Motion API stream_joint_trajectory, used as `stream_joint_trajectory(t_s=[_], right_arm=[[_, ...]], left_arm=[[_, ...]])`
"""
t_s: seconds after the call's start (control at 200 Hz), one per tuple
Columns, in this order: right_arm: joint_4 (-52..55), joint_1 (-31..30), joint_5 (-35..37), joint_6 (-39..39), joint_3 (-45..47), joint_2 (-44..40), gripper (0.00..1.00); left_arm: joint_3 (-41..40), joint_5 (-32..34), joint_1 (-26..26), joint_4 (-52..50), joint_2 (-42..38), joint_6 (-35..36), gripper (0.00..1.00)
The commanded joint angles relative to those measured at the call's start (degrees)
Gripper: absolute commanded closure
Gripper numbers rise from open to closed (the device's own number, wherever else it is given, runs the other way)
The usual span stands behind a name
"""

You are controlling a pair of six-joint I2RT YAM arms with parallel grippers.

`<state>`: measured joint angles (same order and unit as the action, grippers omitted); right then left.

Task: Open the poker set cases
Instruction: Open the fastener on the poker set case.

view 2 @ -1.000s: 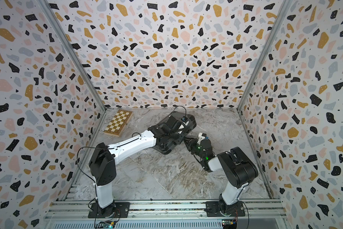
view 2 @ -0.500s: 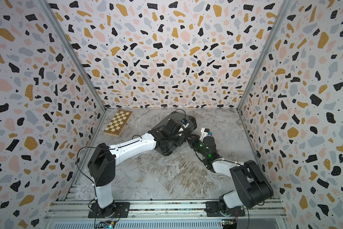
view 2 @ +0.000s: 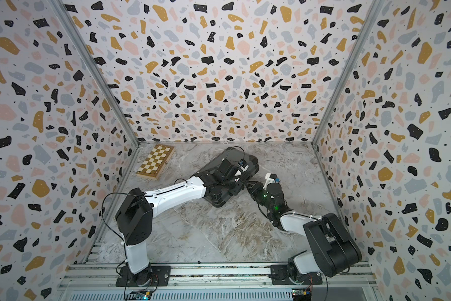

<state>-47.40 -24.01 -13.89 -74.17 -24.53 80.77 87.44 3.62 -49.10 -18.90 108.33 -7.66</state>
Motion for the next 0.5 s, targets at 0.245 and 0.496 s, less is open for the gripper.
stream_joint_trajectory(t_s=[0.245, 0.496], right_arm=[[-11.7, -0.2, -3.3, -4.6, -1.4, 7.6, 0.46], [-24.2, -0.2, -3.7, -9.7, -1.5, 14.6, 0.53]], left_arm=[[8.1, 2.2, 1.5, 6.6, -6.8, -4.7, 1.00], [8.5, 2.2, 1.5, 6.1, -6.7, -5.4, 1.00]])
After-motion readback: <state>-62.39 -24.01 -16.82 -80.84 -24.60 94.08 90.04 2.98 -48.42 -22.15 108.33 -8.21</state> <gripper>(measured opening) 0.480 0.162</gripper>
